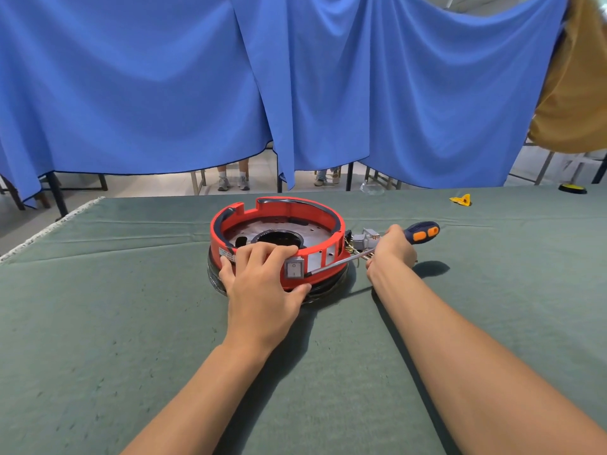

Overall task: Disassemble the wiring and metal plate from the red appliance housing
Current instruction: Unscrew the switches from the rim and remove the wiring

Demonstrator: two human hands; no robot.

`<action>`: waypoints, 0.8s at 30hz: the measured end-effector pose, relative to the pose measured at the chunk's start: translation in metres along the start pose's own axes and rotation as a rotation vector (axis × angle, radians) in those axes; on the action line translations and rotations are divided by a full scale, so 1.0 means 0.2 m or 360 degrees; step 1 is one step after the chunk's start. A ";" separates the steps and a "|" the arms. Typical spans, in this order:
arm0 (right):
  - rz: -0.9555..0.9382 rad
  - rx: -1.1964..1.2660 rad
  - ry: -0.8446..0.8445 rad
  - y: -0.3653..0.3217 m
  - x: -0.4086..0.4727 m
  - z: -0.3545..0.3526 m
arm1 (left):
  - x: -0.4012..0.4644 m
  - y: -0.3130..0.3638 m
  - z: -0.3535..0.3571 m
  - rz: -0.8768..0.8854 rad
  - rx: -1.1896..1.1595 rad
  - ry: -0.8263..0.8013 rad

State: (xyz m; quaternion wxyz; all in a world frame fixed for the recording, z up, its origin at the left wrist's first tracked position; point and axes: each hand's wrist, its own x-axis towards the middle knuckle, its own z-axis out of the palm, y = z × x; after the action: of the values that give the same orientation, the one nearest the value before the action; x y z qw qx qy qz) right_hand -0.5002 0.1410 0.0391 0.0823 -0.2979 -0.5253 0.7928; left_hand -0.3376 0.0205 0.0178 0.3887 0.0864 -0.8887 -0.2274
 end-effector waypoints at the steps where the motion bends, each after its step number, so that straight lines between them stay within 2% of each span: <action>1: 0.0003 -0.0017 -0.0007 0.00 0.00 0.02 | 0.00 0.00 0.00 0.0003 -0.0002 -0.0001; 14: 0.0040 -0.0210 -0.0408 0.01 -0.01 0.09 | 0.00 -0.03 -0.04 0.0104 0.0076 -0.0072; 24: 0.0108 0.0263 -0.0144 -0.02 -0.06 -0.17 | 0.00 -0.03 -0.03 0.0135 0.0184 -0.0081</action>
State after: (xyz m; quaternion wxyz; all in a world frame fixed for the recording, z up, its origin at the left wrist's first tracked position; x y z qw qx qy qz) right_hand -0.4730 0.1644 0.0376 0.0559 -0.2717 -0.4509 0.8484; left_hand -0.3332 0.0126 0.0183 0.3697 0.0650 -0.9128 -0.1611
